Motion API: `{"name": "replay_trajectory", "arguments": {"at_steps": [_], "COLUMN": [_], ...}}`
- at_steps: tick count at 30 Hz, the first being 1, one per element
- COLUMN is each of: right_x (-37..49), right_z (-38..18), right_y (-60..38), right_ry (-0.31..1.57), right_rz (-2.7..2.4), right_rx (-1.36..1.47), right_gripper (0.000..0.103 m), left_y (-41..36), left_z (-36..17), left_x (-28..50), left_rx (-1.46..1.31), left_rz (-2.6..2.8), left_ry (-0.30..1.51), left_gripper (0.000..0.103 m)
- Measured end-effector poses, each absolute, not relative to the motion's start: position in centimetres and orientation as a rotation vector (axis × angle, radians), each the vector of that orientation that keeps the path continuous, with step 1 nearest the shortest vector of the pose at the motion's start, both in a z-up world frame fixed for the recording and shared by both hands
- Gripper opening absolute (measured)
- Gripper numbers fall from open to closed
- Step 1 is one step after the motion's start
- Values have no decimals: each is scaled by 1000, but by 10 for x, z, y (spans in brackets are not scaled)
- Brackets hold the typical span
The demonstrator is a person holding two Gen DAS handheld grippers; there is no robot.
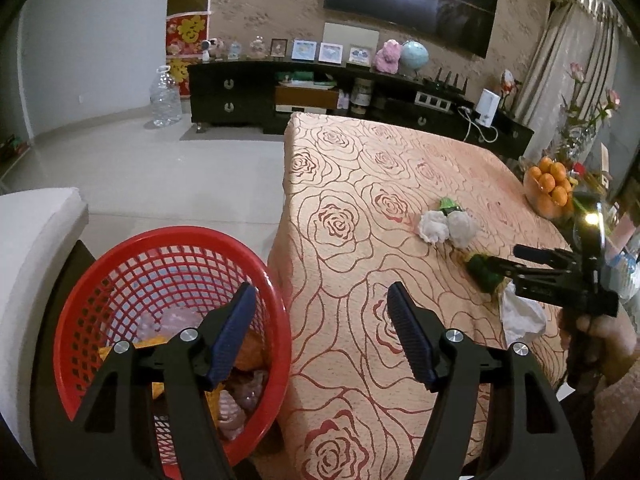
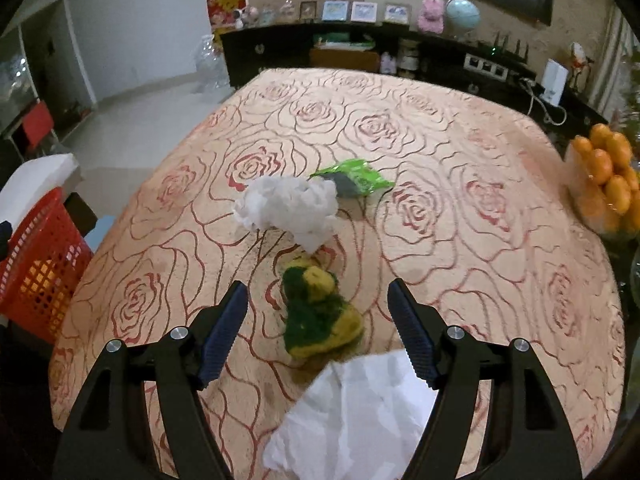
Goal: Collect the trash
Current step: 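Move both tools back over the remaining trash on the table, then grasp the green-yellow sponge with the right tool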
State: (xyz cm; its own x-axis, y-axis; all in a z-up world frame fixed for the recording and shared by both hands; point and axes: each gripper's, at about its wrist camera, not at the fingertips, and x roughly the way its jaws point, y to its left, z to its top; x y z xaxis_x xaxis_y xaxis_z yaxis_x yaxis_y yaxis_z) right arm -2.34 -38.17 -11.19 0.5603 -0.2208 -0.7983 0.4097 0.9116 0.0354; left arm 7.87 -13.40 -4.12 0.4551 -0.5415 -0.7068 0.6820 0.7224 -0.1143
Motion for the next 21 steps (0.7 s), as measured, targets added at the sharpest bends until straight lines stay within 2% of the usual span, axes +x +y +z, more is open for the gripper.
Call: {"name": "replay_trajectory", "arguments": {"at_steps": [8, 13, 17, 21], "right_x": [-13, -11, -8, -10], "right_z": [-129, -137, -145, -143], "right_y": [-386, -389, -389, -389], "right_ry": [940, 963, 991, 981], "right_rz": [-370, -366, -371, -371], "right_rx": [233, 240, 243, 240], "right_gripper": [68, 58, 45, 41], "left_y": [-150, -172, -188, -198], "left_z": [-47, -54, -57, -60], "left_x": [84, 82, 78, 76], "left_rx": [203, 216, 226, 234], "left_rz": [-772, -797, -820, -833], "left_ry": [814, 829, 831, 838], "left_gripper": [66, 66, 66, 66]}}
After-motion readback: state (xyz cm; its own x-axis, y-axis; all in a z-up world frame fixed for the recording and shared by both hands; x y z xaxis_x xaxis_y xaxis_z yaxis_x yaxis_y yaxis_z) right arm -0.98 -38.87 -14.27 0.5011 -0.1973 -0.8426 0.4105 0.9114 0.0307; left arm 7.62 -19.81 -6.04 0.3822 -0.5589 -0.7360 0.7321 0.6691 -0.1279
